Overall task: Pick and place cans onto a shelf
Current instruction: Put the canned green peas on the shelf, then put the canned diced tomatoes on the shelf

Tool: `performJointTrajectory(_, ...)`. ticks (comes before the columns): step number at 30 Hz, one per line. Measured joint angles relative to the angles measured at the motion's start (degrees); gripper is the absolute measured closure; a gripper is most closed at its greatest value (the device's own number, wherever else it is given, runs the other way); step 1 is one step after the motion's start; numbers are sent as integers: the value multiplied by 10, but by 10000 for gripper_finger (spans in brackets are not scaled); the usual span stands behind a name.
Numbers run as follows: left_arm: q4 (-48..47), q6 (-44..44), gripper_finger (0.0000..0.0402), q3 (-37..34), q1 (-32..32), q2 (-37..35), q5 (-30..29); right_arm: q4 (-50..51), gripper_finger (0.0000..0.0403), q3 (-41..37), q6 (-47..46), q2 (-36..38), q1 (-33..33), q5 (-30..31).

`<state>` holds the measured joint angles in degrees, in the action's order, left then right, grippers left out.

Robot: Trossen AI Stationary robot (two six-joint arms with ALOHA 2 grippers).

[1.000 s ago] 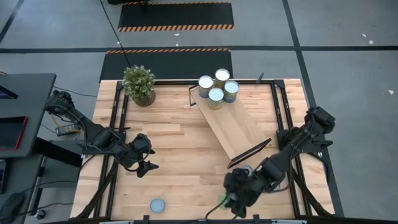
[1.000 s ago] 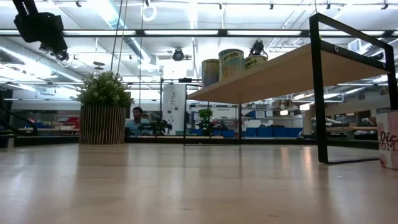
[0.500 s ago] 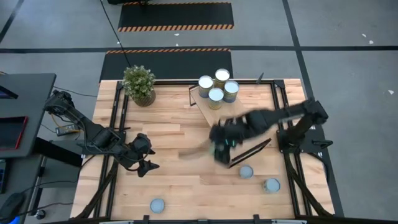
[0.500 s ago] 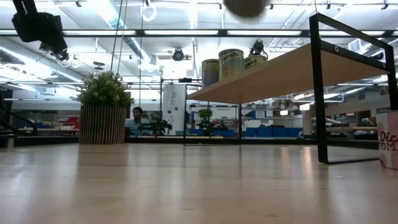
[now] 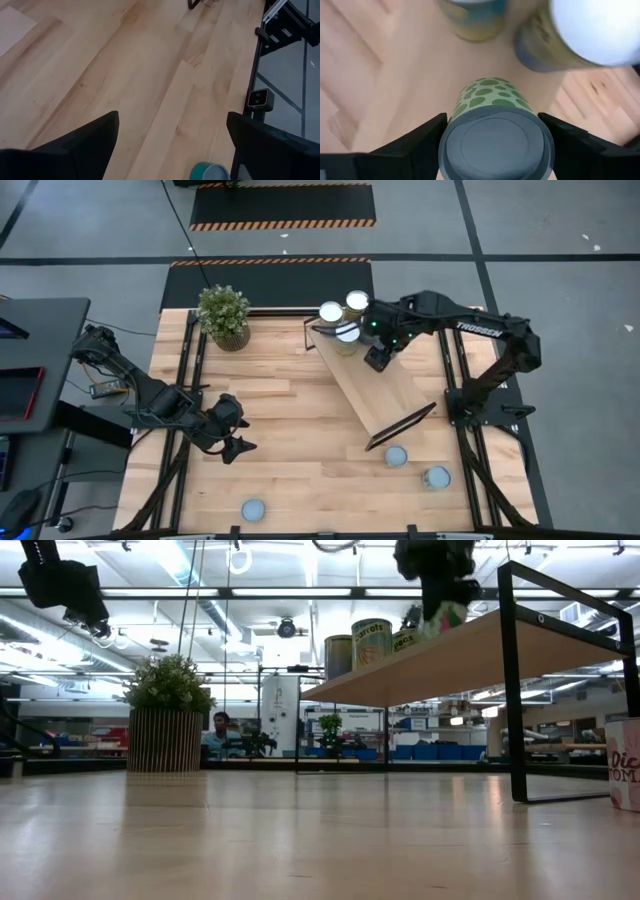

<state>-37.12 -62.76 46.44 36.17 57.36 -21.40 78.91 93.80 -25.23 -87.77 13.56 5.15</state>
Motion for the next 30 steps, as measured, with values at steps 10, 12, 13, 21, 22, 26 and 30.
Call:
performJointTrajectory(10,-1,0,27,0,0,0,-11,-36,98,-73,25,2,61,10)
performJointTrajectory(12,-1,-1,27,0,0,0,-10,-39,95,-81,25,2,61,11)
performJointTrajectory(13,-1,-1,27,0,0,0,-10,-38,92,-85,25,2,61,11)
performJointTrajectory(21,-1,-1,27,0,0,0,-10,-71,43,-94,30,2,61,13)
performJointTrajectory(22,-1,-1,27,0,0,0,-10,-72,38,-94,30,2,61,13)
performJointTrajectory(26,-1,-1,27,0,0,0,-10,-54,29,-85,30,2,59,14)
performJointTrajectory(30,-2,0,27,0,0,0,-10,-25,28,-49,30,3,37,52)
